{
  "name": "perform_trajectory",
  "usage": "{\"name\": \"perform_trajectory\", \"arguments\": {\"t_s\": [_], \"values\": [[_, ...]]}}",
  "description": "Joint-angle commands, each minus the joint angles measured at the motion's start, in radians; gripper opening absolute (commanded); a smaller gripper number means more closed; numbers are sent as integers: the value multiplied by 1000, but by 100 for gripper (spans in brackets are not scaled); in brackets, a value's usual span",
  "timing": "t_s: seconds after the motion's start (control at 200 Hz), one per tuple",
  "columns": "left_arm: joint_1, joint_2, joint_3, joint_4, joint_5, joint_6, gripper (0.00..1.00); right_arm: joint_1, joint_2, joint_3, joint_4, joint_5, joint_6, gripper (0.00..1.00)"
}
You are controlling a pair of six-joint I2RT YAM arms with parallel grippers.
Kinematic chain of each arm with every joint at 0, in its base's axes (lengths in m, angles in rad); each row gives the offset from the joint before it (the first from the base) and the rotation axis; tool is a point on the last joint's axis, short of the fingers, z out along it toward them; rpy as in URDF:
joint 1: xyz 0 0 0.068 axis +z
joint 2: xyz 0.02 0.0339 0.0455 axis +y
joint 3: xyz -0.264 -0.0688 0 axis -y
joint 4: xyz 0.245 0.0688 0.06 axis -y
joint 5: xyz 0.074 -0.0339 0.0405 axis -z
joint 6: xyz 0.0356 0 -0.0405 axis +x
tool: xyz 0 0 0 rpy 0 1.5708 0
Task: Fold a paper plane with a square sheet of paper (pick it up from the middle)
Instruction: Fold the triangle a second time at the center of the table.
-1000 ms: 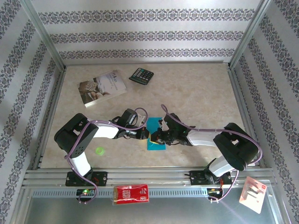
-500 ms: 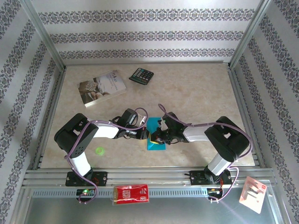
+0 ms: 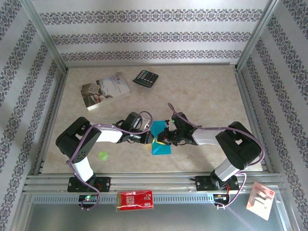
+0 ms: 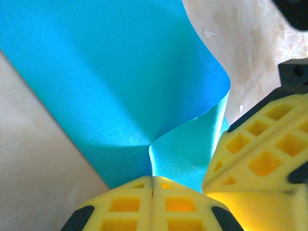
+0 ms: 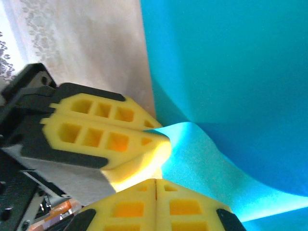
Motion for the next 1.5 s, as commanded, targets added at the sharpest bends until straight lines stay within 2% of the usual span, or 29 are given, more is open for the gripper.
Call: {"name": "perform_trajectory", "arguments": {"t_s": [0.0,0.47,0.839,1.029,1.284,1.499], "values": [[-5,40,-30,-141,-113,35,0,-25,-18,11,-36,-12,-17,3],[-4,24,-30,-167,-135,51,0,-102,83,-14,-62,-10,-109,2],[-4,26,-17,-186,-135,67,0,-107,-31,34,-119,-27,-96,2],[-4,22,-18,-189,-135,66,0,-116,42,59,-127,-23,-135,2],[-4,19,-13,-198,-140,72,0,-179,116,35,-127,-41,-195,2],[-4,22,-12,-201,-141,73,0,-193,38,29,-122,-75,-153,2]]}}
